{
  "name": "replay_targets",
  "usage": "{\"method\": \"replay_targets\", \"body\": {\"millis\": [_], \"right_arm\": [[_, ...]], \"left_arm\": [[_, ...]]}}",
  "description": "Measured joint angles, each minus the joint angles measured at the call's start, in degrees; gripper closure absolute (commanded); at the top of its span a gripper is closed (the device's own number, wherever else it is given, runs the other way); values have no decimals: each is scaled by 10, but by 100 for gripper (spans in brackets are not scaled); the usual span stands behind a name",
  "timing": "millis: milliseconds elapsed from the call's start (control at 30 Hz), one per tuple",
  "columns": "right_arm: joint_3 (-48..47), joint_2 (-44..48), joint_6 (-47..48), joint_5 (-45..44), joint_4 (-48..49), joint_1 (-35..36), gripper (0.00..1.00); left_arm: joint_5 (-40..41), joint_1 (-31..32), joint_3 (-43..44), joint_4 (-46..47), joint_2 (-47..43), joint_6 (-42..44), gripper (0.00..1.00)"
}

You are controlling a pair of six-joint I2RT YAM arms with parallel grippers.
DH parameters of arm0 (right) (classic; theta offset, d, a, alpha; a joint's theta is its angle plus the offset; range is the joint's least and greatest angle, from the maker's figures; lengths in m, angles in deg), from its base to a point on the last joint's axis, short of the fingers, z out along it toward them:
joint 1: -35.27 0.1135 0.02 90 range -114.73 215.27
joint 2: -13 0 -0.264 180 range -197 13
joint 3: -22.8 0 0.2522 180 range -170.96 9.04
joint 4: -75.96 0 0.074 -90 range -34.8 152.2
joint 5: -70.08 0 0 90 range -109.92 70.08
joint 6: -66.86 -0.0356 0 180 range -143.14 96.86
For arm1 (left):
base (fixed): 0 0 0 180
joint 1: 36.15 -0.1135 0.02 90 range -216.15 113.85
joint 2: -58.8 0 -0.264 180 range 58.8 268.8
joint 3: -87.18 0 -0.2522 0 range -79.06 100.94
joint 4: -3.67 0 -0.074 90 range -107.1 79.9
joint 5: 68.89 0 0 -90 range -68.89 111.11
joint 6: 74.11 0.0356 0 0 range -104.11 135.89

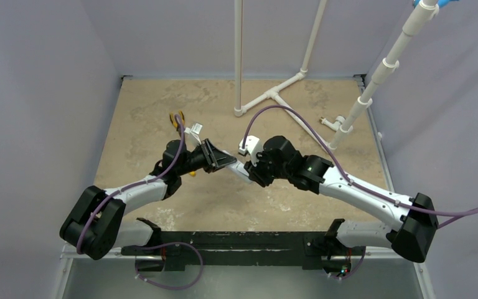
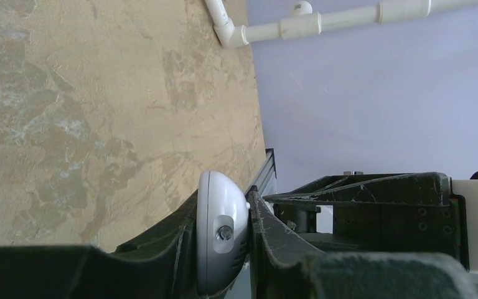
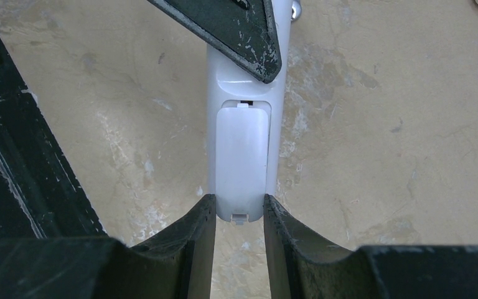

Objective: Load the batteries into the remote control
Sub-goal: Load the battery cover into the remote control.

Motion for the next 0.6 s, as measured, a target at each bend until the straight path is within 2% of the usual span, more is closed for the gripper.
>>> {"method": "replay_targets", "body": {"millis": [600], "right_arm": [[0, -19, 0, -9, 3, 1, 71]], "left_arm": [[0, 0, 0, -2, 0, 0, 100]]}}
